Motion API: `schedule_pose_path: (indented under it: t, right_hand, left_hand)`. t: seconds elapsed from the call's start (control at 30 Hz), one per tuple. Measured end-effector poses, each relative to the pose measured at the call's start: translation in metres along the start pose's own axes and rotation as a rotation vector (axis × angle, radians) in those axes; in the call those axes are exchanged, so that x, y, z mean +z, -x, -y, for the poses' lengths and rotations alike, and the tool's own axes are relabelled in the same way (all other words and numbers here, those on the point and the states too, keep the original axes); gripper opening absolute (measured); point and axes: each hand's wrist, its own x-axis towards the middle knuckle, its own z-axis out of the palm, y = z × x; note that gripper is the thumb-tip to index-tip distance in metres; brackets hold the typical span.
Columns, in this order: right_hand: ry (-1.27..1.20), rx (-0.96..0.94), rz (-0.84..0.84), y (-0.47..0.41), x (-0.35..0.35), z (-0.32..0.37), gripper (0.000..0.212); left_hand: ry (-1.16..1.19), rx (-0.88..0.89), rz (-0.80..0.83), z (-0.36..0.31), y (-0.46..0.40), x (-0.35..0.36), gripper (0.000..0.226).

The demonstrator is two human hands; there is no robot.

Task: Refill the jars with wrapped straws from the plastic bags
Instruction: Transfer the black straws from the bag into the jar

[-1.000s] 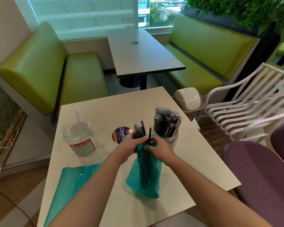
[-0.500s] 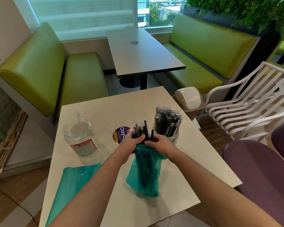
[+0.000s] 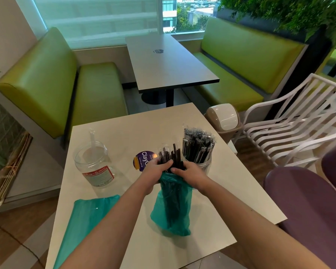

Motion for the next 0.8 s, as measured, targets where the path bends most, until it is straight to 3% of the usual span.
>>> schedule_pose_path:
  t: [0.27,0.43,0.8]
  right_hand:
    - [0.095,-0.021,-0.121,-0.001,-0.002,0.002,0.014]
    - [0.218,-0.102,-0.164,-0.001,-0.013,0.015,0.016]
    - [0.041,-0.348,-0.431,0.012,-0.064,0.085,0.014]
  left_hand:
    - [-0.193,0.039,-0.105,-0.001,-0.006,0.005,0.011]
    - [-0.394,0.128,-0.157,-0.005,-0.009,0.013,0.026]
    - [-0.739,0.113,-0.139,-0.015,-0.018,0.035,0.032]
